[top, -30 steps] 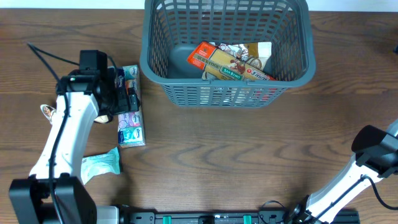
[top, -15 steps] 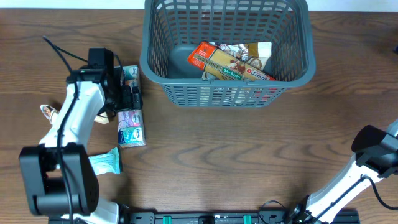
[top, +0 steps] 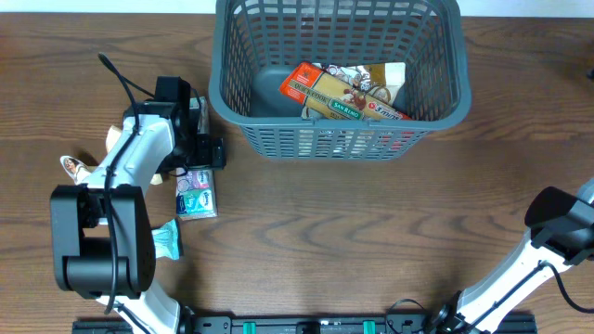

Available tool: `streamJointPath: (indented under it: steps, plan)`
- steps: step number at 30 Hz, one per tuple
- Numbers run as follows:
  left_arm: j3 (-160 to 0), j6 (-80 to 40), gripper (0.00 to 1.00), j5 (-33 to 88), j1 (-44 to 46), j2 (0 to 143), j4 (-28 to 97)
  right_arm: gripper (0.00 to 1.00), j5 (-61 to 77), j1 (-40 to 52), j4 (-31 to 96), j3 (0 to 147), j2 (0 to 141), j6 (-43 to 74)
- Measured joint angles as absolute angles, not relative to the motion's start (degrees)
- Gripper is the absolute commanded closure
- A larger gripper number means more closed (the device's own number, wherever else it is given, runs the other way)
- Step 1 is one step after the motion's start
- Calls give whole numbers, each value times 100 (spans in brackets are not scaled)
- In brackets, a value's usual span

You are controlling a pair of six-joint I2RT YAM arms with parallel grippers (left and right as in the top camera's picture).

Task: Pack container
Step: 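Lift the tissue pack with the left gripper toward the basket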

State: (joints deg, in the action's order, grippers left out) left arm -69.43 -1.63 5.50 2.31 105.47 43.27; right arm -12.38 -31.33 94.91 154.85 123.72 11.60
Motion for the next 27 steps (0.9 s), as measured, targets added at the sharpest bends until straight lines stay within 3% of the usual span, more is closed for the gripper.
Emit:
streamJointPath:
  steps: [13, 15, 18, 21, 27]
  plan:
    - [-6947, -148, 0, 403, 231, 10890, 4309, 1, -1238, -3133, 9491, 15485, 12372, 1160]
    - [-6947, -156, 15, 405, 231, 10890, 4296, 1, -1238, -3133, 9491, 15485, 12372, 1160]
    - [-6947, -145, 62, 386, 231, 10890, 4257, 1, -1238, -3133, 9491, 15485, 12372, 1160]
    - [-7006, -158, 91, 384, 228, 10866, 4296, 1, -1238, -3133, 9491, 15485, 12372, 1160]
    - [-7078, -213, 94, 276, 233, 10842, 4215, 1, -1238, -3133, 9491, 15485, 12372, 1160]
